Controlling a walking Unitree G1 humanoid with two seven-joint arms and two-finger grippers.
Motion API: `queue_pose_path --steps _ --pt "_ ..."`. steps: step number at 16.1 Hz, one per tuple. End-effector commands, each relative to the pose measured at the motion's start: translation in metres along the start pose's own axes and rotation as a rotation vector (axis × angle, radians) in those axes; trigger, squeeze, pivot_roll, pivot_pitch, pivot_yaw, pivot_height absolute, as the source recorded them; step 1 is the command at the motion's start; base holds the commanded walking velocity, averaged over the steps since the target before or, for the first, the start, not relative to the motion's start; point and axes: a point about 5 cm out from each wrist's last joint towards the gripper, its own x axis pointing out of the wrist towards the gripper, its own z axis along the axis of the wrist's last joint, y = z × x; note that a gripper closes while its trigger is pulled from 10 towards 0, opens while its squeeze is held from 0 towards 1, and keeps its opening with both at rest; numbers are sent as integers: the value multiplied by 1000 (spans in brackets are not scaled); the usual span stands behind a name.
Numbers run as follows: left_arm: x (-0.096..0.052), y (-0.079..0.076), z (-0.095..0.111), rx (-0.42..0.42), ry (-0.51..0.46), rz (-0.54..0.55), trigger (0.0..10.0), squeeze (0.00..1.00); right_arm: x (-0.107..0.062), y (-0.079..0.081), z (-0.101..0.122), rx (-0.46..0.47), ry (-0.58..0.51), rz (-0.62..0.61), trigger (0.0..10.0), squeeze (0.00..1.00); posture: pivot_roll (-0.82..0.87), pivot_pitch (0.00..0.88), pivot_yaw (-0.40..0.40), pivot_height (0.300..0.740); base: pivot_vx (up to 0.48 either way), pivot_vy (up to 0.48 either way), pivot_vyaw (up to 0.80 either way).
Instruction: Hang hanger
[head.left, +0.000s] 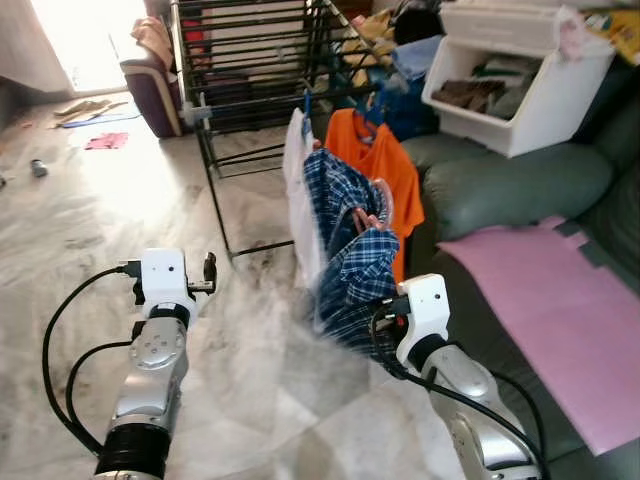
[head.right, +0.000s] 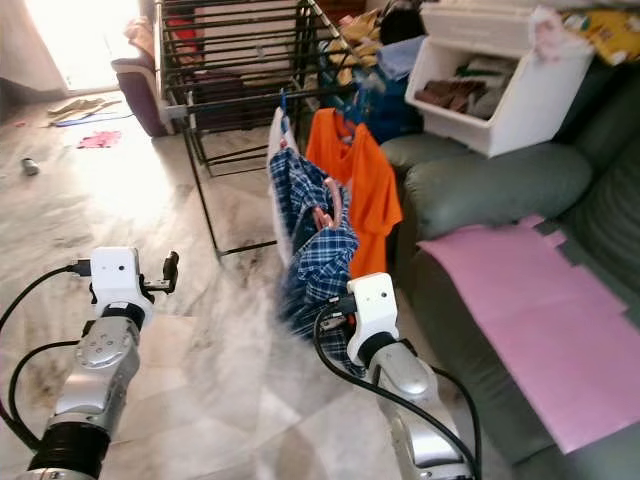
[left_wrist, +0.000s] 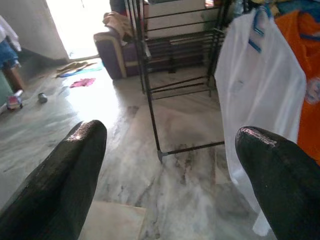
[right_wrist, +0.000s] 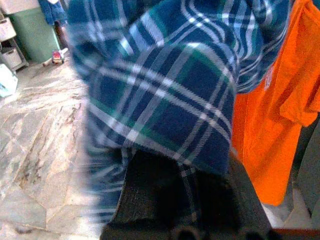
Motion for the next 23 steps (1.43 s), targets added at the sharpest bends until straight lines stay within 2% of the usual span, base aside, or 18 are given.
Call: queue_pose_path --steps 1,4,9,11,13,16,20,23 --pt "2 -3 3 17 -2 -15 10000 0 -1 -4 4 -2 -14 -16 10000 0 -72 4 48 740 0 480 0" --pt "2 -2 2 26 -3 -8 10000 0 -2 -2 3 0 -13 -14 10000 0 -73 3 49 740 0 480 0" --pt "2 -5 6 22 -25 -34 10000 0 -2 -4 1 -8 -5 -10 10000 0 -72 0 49 740 0 0 0" --pt "1 -2 4 4 -18 -36 10000 0 -2 -2 1 -12 -10 -4 10000 0 -67 0 45 740 0 0 591" --pt "-1 -3 4 -2 -23 -47 10000 0 -1 0 0 -9 -10 -2 10000 0 -65 0 44 740 272 0 622" --pt "-1 -5 -1 4 -15 -50 10000 0 0 1 -5 -10 2 -3 10000 0 -49 0 41 740 387 0 0" --pt "-7 1 -8 33 -9 -36 10000 0 2 8 -9 -16 9 8 10000 0 -18 0 21 740 453 0 0" --pt "-14 6 -11 50 -11 -18 10000 0 2 6 -14 -35 20 -6 10000 0 5 0 10 740 466 0 0"
